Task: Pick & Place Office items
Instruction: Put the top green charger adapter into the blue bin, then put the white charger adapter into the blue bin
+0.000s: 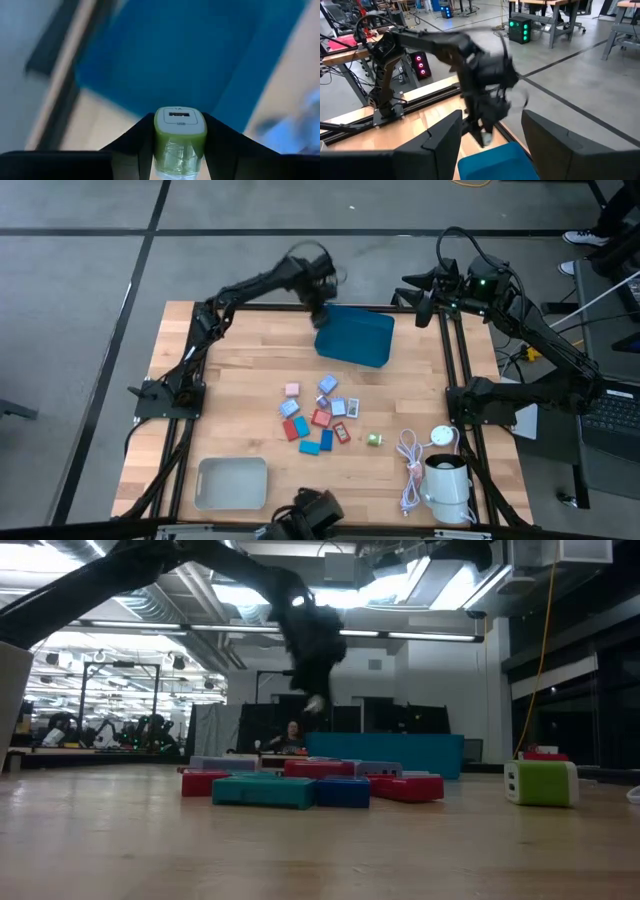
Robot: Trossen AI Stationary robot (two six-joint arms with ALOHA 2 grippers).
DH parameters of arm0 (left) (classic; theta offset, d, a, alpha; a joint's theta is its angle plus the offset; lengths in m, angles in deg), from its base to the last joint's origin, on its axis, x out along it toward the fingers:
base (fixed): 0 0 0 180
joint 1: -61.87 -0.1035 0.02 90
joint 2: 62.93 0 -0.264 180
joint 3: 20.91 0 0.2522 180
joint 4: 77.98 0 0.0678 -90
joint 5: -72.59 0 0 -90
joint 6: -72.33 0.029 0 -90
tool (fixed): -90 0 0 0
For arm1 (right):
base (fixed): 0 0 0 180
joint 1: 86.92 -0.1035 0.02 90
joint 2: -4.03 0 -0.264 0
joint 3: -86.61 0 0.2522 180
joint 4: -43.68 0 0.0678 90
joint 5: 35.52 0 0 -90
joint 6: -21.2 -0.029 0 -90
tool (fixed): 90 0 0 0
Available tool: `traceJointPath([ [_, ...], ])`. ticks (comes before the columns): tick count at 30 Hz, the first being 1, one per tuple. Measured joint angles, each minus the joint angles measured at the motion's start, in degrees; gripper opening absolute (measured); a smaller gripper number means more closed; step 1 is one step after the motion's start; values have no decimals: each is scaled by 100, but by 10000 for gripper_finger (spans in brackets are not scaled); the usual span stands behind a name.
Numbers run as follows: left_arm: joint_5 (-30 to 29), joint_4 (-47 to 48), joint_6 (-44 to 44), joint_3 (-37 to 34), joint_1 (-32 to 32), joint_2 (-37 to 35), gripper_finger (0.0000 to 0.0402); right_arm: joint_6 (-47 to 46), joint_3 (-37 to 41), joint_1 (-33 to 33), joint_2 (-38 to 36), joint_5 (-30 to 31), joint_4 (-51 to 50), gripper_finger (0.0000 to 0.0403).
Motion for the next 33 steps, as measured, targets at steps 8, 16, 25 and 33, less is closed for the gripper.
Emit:
traceJointPath([
  [8, 787, -1512, -722, 231, 207, 232, 128, -11, 0, 0, 0, 0, 217, 210],
  [16, 416, -1395, -992, 210, 665, 876, 170, -96, 0, -2, 0, -3, 210, 210],
  [25, -79, -1307, -877, 214, 777, 477, 297, -136, 0, -3, 0, -157, 195, 210],
  [33, -1919, 690, -292, 234, 1175, -687, 291, 71, 0, -2, 0, -204, 195, 210],
])
